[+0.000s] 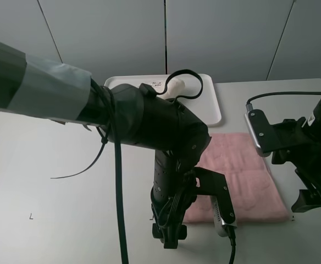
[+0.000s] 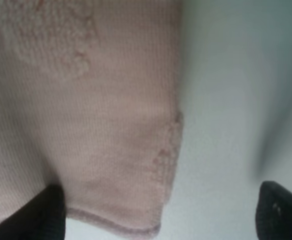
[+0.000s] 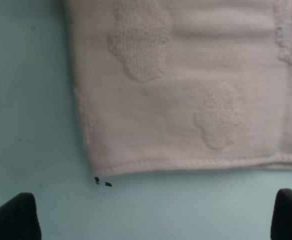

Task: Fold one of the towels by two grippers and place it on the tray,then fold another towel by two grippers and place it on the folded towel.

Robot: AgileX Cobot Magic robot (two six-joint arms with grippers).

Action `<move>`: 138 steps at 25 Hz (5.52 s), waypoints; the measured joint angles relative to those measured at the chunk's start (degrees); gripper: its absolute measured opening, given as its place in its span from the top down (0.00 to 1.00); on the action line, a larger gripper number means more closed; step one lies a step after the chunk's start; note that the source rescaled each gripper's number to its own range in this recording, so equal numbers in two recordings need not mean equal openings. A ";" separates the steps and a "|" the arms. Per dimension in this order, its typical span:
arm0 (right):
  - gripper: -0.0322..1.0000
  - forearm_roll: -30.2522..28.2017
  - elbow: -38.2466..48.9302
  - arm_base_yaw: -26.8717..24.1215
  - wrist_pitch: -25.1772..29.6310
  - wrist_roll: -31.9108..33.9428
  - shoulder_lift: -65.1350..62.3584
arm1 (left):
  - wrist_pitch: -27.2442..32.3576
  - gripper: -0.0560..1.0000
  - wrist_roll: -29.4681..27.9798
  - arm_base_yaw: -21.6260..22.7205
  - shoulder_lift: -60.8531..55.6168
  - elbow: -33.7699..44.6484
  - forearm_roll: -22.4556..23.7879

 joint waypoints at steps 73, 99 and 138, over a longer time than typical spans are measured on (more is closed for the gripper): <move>0.96 3.36 13.16 0.00 -25.01 -7.61 8.71 | -2.84 0.94 -6.99 0.00 0.21 0.00 1.42; 0.96 10.44 4.93 0.07 -15.65 31.40 -9.52 | -10.43 0.95 -15.84 6.92 -11.29 -0.84 2.62; 0.00 1.46 -5.96 -7.53 -12.72 74.11 1.77 | -10.42 0.01 -45.75 16.02 -4.42 -10.55 10.39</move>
